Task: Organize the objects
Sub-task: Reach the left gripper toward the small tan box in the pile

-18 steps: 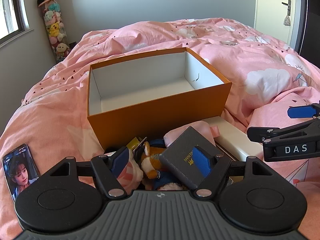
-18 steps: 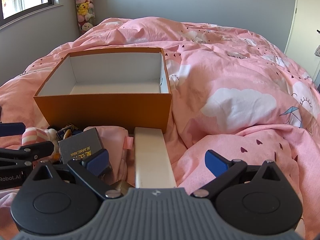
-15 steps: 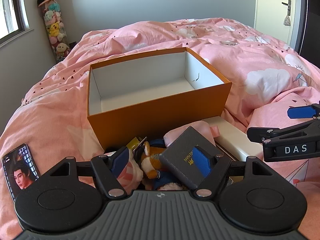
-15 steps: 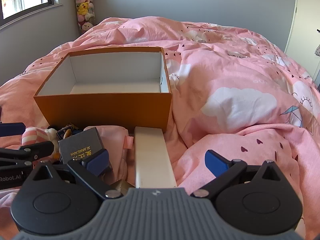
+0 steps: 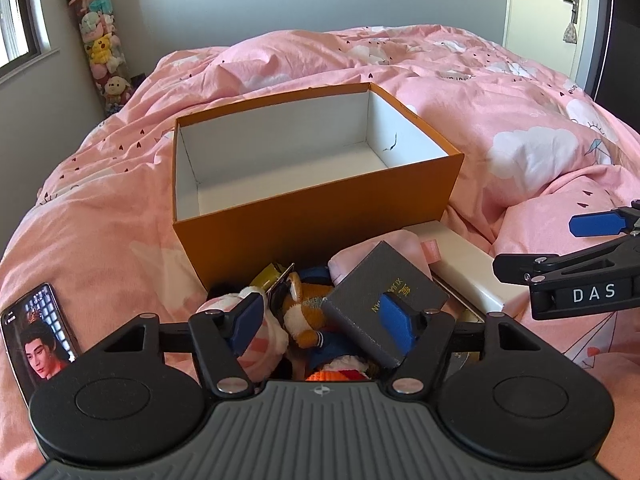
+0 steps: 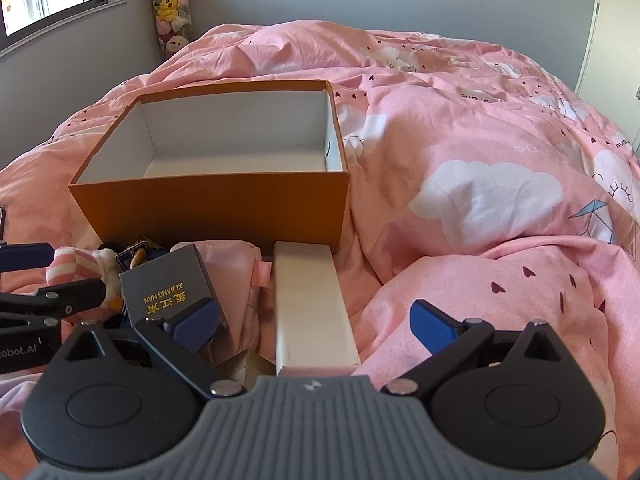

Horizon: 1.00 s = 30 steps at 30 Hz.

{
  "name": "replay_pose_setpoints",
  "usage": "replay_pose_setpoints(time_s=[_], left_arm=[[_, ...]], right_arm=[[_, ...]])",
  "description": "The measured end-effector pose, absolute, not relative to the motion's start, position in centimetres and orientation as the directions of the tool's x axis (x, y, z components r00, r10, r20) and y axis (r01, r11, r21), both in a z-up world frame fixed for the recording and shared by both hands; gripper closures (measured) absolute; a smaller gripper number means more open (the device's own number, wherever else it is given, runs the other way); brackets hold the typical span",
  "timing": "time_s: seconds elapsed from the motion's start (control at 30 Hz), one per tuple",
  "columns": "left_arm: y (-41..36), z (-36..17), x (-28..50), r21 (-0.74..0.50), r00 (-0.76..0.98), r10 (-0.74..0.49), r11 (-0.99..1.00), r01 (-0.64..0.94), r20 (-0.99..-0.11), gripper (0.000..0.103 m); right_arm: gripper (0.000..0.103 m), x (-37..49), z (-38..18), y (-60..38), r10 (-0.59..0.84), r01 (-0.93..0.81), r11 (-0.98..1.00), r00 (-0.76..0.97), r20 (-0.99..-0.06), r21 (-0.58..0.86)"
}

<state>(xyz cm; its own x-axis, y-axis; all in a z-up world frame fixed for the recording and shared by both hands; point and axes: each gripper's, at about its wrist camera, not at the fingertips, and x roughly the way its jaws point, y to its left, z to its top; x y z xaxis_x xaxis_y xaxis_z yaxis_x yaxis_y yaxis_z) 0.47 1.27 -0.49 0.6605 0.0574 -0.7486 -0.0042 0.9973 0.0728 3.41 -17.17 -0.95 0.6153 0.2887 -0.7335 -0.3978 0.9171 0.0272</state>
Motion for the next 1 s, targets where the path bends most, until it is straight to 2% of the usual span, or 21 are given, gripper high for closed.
replay_pose_setpoints(time_s=[0.2, 0.37, 0.5, 0.6, 0.67, 0.73, 0.9, 1.0], left_arm=[[3.9, -0.4, 1.2, -0.029, 0.606, -0.001, 0.999, -0.036, -0.796, 0.049], [5.8, -0.5, 1.8, -0.056, 0.563, -0.019, 0.997, -0.049, -0.826, 0.067], [6.7, -0.7, 2.2, -0.062, 0.546, -0.015, 0.996, -0.067, -0.838, 0.072], [6.5, -0.9, 2.8, -0.106, 0.542, -0.062, 0.993, -0.051, -0.838, 0.075], [6.2, -1.1, 3.4, -0.139, 0.536, -0.098, 0.990, -0.036, -0.838, 0.079], [5.7, -1.4, 4.0, -0.159, 0.534, -0.121, 0.987, -0.025, -0.837, 0.080], [4.5, -2.6, 5.8, -0.191, 0.505, -0.164, 0.982, -0.001, -0.848, 0.080], [4.1, -2.9, 6.5, -0.186, 0.501, -0.164, 0.983, 0.007, -0.850, 0.079]], right_arm=[[0.004, 4.1, -1.1, -16.5, 0.344, -0.453, 0.889, 0.572, -0.744, 0.062], [0.025, 5.5, -1.1, -15.2, 0.390, -0.503, 0.859, 0.517, -0.762, 0.098], [0.042, 6.8, -1.1, -13.7, 0.412, -0.546, 0.832, 0.486, -0.771, 0.101], [0.057, 7.9, -1.4, -13.1, 0.409, -0.554, 0.827, 0.470, -0.782, 0.100], [0.060, 8.7, -1.8, -12.9, 0.401, -0.552, 0.828, 0.454, -0.796, 0.102], [0.071, 9.4, -2.4, -12.8, 0.393, -0.552, 0.827, 0.436, -0.809, 0.105], [0.071, 11.1, -3.8, -13.7, 0.352, -0.512, 0.853, 0.410, -0.841, 0.107], [0.060, 12.1, -4.8, -14.5, 0.326, -0.482, 0.868, 0.378, -0.866, 0.116]])
